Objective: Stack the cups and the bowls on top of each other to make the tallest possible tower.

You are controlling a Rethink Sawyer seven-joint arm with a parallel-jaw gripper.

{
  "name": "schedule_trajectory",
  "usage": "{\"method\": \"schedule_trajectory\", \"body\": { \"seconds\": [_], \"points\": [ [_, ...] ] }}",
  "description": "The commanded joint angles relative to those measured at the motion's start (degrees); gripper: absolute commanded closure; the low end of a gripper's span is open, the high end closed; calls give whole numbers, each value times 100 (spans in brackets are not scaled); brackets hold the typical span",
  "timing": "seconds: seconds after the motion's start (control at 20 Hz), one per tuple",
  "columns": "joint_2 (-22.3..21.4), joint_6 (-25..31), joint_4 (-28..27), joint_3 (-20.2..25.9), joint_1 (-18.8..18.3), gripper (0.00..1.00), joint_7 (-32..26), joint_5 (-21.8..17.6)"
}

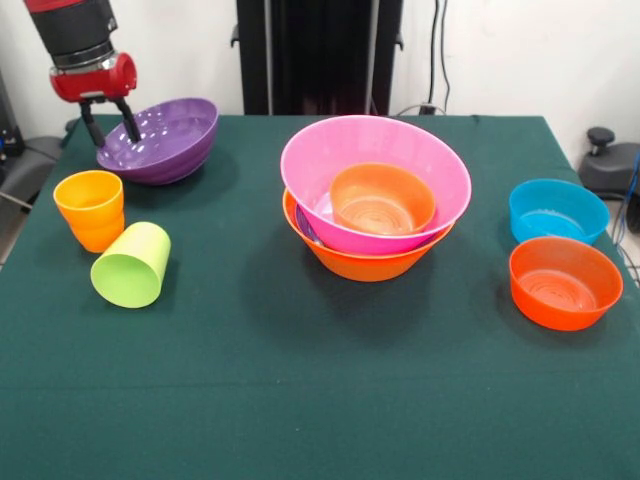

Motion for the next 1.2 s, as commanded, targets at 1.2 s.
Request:
{"method": "schedule_trajectory", "body": {
  "seconds": [1.2],
  "points": [
    [-664, 849, 40, 365, 516, 0, -980, 160]
  ]
}}
